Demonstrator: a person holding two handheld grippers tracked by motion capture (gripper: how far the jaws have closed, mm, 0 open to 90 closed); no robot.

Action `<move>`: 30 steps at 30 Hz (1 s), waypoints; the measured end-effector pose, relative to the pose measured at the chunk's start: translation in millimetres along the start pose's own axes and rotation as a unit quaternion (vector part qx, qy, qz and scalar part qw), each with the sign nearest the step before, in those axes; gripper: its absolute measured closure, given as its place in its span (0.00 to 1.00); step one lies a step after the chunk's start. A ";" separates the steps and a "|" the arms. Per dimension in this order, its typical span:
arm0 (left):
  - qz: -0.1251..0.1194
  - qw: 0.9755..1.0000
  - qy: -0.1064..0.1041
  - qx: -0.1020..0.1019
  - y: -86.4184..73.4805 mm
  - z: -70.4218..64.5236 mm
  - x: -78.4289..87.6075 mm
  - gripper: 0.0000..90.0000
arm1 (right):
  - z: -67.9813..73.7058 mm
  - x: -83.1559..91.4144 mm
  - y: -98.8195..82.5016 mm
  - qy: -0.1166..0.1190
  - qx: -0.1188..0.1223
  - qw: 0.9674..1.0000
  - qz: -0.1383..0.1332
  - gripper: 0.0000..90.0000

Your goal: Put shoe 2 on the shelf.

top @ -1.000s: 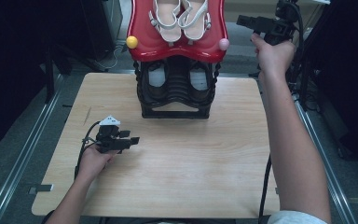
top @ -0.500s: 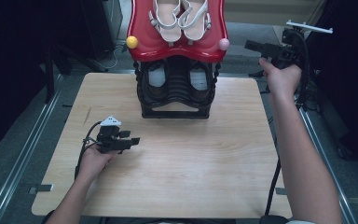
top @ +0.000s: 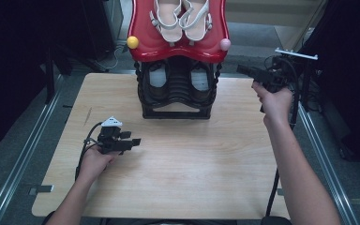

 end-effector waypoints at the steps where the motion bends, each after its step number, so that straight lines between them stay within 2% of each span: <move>1: -0.001 1.000 0.001 -0.002 -0.1 -0.6 -0.4 0.44 | 1.0 -1.2 -3.9 0.004 -0.002 1.000 0.003 0.52; 6: 0.001 1.000 -0.001 -0.004 -0.2 -0.9 0.3 0.44 | 8.0 -7.1 -25.7 0.007 0.021 1.000 0.018 0.51; 13: 0.000 1.000 -0.002 -0.003 -0.1 -0.9 0.1 0.44 | 19.2 -11.3 -60.8 0.042 0.009 0.999 0.029 0.51; 18: 0.001 1.000 -0.002 -0.004 -0.2 -1.8 0.4 0.44 | 28.0 -9.1 -81.2 0.061 0.006 0.998 0.021 0.51; 21: 0.002 1.000 -0.002 -0.005 -0.2 -2.1 0.3 0.44 | 31.4 -8.0 -93.3 0.065 0.013 0.998 0.024 0.51; 24: 0.004 1.000 -0.002 -0.006 -0.5 -2.0 0.4 0.44 | 32.8 -8.2 -108.3 0.073 0.007 0.997 0.029 0.51; 28: 0.004 1.000 -0.002 -0.006 -0.4 -1.8 0.9 0.43 | 32.1 -10.1 -131.4 0.061 0.032 0.997 0.044 0.49; 30: 0.005 1.000 -0.001 -0.005 -0.6 -1.5 0.4 0.43 | 31.8 -11.6 -143.6 0.067 0.027 0.996 0.052 0.49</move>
Point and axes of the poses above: each handheld gripper's, and its own axes: x roughly backward along the jaws, y roughly out of its top, z roughly to its left, the point moved 6 cm from there along -x, roughly forward along the jaws, and after that the axes turned 4 degrees about x, right-handed, at the moved point
